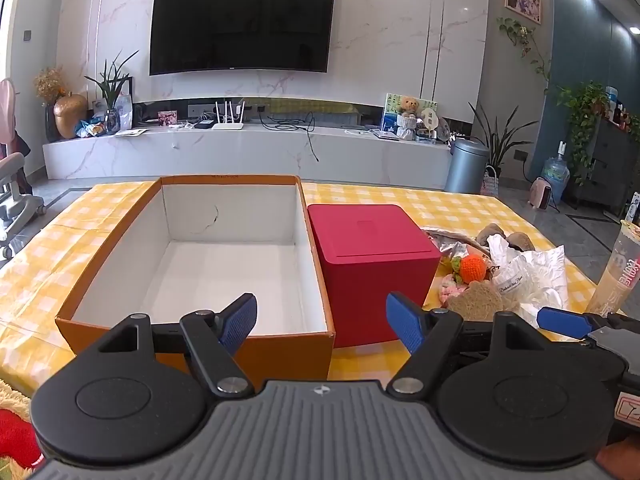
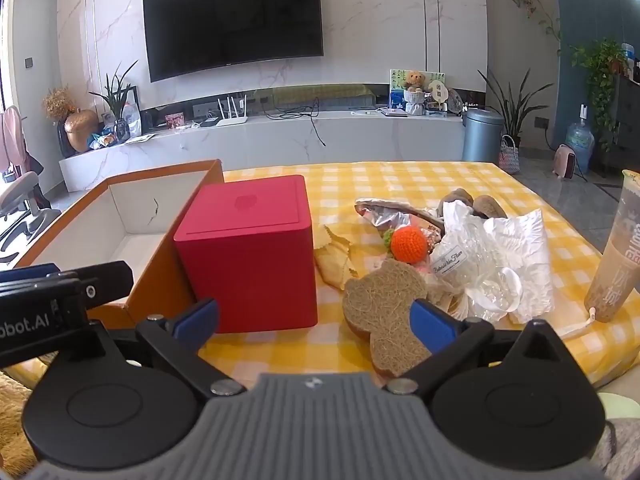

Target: Organize soft objects

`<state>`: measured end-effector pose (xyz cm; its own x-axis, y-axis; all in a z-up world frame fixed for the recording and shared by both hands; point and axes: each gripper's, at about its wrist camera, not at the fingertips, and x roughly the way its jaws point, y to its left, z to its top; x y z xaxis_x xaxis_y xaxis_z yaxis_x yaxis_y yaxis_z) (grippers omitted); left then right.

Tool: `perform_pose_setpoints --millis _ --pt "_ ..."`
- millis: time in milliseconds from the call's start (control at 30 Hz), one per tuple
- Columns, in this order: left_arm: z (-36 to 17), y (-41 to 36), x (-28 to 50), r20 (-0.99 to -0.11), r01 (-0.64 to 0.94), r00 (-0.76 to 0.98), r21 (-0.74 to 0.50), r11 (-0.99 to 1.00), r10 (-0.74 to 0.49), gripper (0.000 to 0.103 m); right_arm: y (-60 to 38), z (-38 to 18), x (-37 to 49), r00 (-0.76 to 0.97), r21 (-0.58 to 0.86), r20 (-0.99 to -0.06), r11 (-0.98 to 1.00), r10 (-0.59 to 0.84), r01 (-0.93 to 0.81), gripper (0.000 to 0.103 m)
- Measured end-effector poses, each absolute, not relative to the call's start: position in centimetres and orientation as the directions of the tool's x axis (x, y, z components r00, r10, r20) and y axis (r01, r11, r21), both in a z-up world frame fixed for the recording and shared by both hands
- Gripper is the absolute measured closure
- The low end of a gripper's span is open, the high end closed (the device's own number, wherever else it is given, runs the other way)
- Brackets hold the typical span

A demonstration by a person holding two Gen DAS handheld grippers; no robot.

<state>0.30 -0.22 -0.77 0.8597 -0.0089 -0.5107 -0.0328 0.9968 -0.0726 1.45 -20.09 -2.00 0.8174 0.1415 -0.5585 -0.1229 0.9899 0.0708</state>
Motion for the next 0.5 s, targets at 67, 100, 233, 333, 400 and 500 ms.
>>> perform_pose_setpoints --millis 67,100,233,333,400,500 --pt "-0.78 -0.22 0.31 -0.512 -0.032 0.859 -0.072 0.997 -0.010 0.016 -20.11 -2.02 1.47 0.815 0.074 -0.561 0.990 0.144 -0.124 0.003" --pt "-0.80 -0.21 0.30 -0.512 -0.031 0.859 -0.073 0.997 -0.011 0.016 -20.11 -2.03 1.48 0.814 0.076 -0.562 0.989 0.146 -0.125 0.003" --pt "-0.78 -0.19 0.30 -0.513 -0.031 0.858 -0.073 0.997 -0.011 0.016 -20.17 -2.01 1.45 0.814 0.077 -0.562 0.989 0.148 -0.126 0.003" --pt "-0.83 -0.18 0.29 -0.514 -0.032 0.858 -0.073 0.997 -0.010 0.016 -20.15 -2.05 1.46 0.813 0.077 -0.563 0.989 0.148 -0.126 0.003" --pt "-0.74 -0.21 0.32 -0.515 -0.032 0.857 -0.073 0.997 -0.010 0.016 -20.06 -1.97 1.56 0.814 0.077 -0.562 0.989 0.148 -0.127 0.003" --pt "-0.77 -0.20 0.30 -0.518 -0.033 0.856 -0.074 0.997 -0.010 0.016 -19.92 -1.85 1.68 0.814 0.077 -0.561 0.989 0.148 -0.126 0.003"
